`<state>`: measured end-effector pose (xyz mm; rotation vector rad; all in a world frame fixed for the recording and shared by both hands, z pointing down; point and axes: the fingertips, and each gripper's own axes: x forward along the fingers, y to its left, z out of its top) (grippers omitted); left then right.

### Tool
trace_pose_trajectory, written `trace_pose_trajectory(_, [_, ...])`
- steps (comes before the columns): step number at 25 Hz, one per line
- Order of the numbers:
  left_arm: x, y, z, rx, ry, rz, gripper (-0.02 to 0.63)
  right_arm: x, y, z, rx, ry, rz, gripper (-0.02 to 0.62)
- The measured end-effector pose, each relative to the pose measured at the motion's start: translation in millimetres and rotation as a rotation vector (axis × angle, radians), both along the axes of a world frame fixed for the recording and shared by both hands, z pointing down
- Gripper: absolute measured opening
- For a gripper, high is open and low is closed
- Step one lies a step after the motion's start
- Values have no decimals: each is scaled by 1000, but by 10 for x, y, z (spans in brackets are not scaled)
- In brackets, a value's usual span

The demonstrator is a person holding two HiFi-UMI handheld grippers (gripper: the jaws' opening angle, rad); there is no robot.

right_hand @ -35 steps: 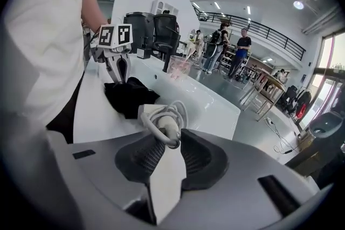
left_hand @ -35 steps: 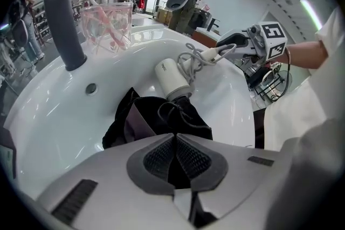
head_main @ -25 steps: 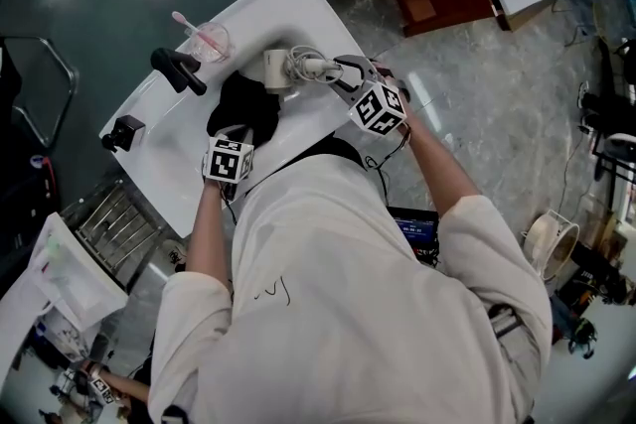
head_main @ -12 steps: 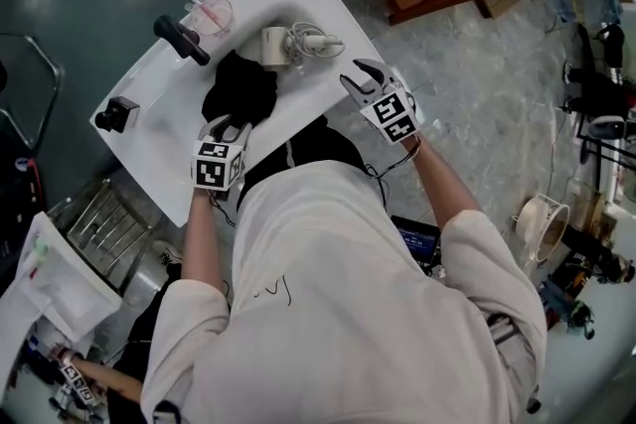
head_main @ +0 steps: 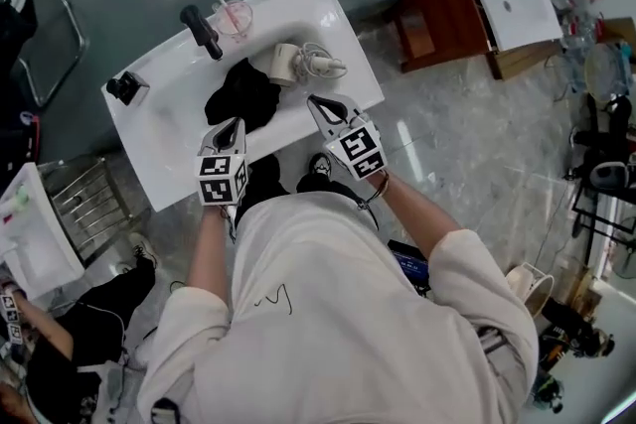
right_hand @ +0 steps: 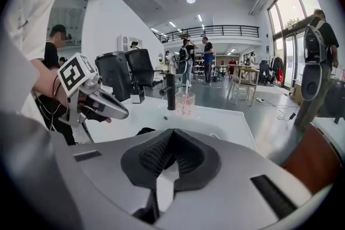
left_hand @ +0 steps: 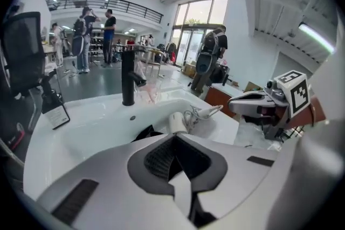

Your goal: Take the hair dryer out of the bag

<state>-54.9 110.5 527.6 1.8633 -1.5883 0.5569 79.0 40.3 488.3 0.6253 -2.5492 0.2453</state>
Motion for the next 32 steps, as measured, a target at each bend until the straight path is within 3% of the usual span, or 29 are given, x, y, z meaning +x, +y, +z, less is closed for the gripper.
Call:
trace_pose_trajectory(4, [248,-67,-368,116,-47,-152,20,11,-33,-282,27,-100,-11,-3])
trace_pose_trajectory(11, [779,170,-1265,337,-83,-332,20,450,54,-1193,162,-242,22,-3])
trace_pose_trajectory(14, [898,207,-1733,428,-114,-347,20,579,108,-1579,292,-304,-9,-3])
trace_pose_trajectory(16, [945,170,-2003,479,-139,-347,20,643,126,-1827,326,-352,-5,-3])
trace_pose_trajectory(21, [1008,178,-2380,563,-166,-333,20,713,257,-2114,339,-403,12,-3])
trace_pose_trajectory(32, [732,426,-2537,597,-162,-303,20,517,512,-2149,327,-374,32,-3])
